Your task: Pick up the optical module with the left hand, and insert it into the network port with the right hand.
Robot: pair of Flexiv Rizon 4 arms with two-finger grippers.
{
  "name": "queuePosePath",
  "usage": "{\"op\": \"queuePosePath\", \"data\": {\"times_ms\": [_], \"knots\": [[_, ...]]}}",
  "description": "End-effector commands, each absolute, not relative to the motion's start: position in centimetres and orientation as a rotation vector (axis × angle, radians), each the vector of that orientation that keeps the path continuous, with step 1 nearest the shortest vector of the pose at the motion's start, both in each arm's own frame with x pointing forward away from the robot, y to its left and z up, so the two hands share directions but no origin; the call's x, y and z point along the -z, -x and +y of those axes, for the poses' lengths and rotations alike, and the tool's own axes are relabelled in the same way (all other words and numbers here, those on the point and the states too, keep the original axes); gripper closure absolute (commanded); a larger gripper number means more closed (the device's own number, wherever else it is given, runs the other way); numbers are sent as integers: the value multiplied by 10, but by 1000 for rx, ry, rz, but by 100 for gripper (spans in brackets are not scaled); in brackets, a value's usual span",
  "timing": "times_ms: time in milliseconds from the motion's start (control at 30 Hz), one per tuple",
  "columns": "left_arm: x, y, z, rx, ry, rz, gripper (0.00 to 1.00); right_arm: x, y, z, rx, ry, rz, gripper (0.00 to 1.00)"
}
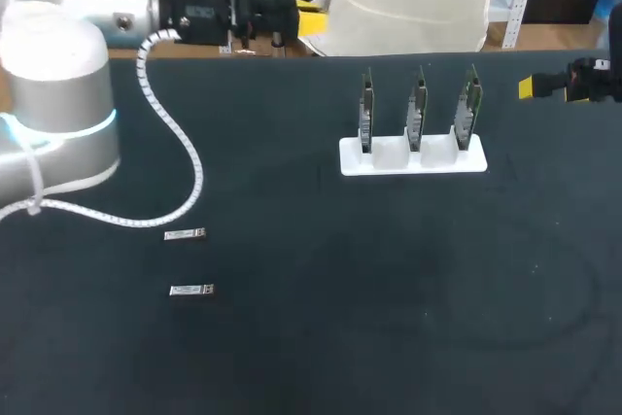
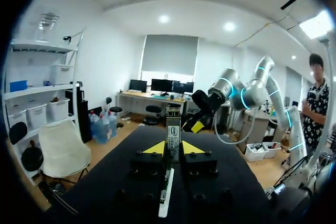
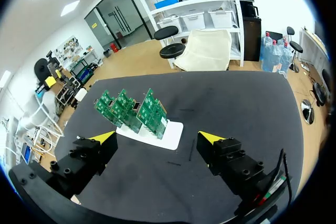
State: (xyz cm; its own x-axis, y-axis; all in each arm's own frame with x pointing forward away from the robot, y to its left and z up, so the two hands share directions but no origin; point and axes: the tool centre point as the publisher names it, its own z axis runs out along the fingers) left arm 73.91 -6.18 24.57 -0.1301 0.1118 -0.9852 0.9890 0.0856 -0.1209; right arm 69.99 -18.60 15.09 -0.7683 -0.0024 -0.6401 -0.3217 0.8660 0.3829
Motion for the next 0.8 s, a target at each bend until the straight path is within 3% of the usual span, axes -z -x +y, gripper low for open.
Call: {"op": "queuePosePath", "data": {"times_ms": [33,800], "knots": [[-236,-751,-80,1313,-1200,1296,100,-151,-699,-185,-632,230,2378,0],[-209,-757,-110,1262,-1198,1252,100,-151,-699,-185,-632,230,2378,0]]}}
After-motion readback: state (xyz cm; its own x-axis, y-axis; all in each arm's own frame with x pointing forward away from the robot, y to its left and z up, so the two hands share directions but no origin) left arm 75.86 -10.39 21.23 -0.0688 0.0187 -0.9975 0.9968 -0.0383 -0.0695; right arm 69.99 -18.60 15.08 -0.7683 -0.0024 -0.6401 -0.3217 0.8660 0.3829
